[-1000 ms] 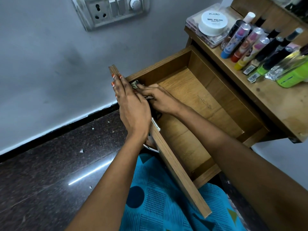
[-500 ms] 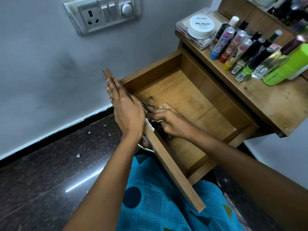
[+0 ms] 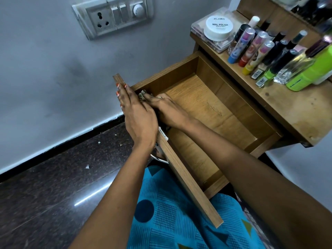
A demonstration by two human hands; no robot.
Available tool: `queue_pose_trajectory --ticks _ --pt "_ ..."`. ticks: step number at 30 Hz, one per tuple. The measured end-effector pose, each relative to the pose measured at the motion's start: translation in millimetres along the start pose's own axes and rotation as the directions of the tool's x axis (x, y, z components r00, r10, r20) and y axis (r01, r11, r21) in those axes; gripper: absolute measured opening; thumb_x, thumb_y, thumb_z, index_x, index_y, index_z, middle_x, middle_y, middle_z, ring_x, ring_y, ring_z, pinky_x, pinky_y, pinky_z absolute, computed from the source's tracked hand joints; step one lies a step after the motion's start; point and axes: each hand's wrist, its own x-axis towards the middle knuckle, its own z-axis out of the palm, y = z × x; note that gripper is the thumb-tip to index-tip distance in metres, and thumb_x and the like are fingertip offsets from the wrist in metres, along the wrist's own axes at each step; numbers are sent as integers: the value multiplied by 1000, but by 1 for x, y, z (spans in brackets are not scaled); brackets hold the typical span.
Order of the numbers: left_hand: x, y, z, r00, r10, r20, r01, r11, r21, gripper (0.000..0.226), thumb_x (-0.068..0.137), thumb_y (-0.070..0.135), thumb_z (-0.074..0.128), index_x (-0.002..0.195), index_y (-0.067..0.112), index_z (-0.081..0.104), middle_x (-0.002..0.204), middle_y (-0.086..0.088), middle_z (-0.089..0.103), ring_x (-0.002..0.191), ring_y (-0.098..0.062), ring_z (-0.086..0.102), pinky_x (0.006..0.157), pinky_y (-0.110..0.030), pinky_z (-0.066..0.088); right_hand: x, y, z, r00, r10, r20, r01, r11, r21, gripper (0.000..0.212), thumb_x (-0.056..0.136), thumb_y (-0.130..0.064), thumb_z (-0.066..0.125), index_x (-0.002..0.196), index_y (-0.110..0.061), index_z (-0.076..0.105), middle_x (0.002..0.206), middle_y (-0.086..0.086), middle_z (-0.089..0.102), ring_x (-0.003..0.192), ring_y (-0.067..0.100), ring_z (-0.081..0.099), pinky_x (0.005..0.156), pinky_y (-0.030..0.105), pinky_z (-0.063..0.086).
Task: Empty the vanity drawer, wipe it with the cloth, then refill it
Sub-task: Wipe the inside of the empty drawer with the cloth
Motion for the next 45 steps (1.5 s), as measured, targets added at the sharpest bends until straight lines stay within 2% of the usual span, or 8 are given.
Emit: queue_pose_trajectory --ticks 7,14,22,30,34,37,41,45 --pt "-1 1 -1 1000 -7 -9 7 1000 17 54 97 12 31 147 11 11 158 -1 1 145 -18 2 111 -38 35 -47 0 2 1000 -9 29 8 999 32 62 74 20 37 127 -8 53 147 7 35 118 30 45 106 30 32" --pt "-2 1 -2 1000 7 -4 -7 998 57 54 97 11 31 146 9 11 157 -4 1 145 -19 1 115 -28 19 -74 -3 4 998 58 -4 -57 993 105 58 70 24 37 119 1 58 143 11 40 122 31 45 101 24 32" --pt "-3 2 -4 1000 9 16 -10 998 67 55 96 9 31 146 6 10 157 -7 1 145 -20 3 118 -37 22 -83 -12 0 974 224 37 -224 914 339 58 72 26 39 126 7 47 142 15 38 129 11 34 91 -12 15" --pt "-3 1 -3 1000 6 9 -6 998 64 54 96 9 31 146 6 11 157 -7 2 145 -20 3 118 -37 22 -144 -10 -1 983 152 104 -173 957 234 54 74 21 43 123 1 54 142 15 40 134 15 33 112 16 20" --pt "-2 1 -3 1000 8 6 -9 998 66 55 96 9 31 146 7 10 157 -7 2 146 -21 3 118 -37 20 -159 -11 -1 991 104 82 -116 981 155 52 71 22 43 117 4 58 136 22 45 131 12 29 110 13 15" --pt "-2 1 -3 1000 7 16 -8 997 71 56 96 9 31 146 7 8 157 -8 1 145 -21 3 117 -38 24 -146 -13 3 992 112 63 -118 988 104 51 76 19 42 121 0 55 140 17 43 136 21 33 116 32 22" --pt "-3 2 -3 1000 2 15 -4 997 80 55 96 9 31 146 7 8 157 -7 1 145 -21 3 117 -37 24 -126 -11 -1 985 160 63 -166 980 107 55 77 18 42 126 -4 53 148 9 34 135 21 34 113 27 30" --pt "-3 3 -4 1000 0 11 -1 997 82 55 97 9 31 146 7 9 157 -7 1 145 -21 3 118 -33 18 -140 -8 -10 987 67 147 -86 988 128 51 77 19 40 122 -1 56 142 12 35 113 9 46 74 0 40"
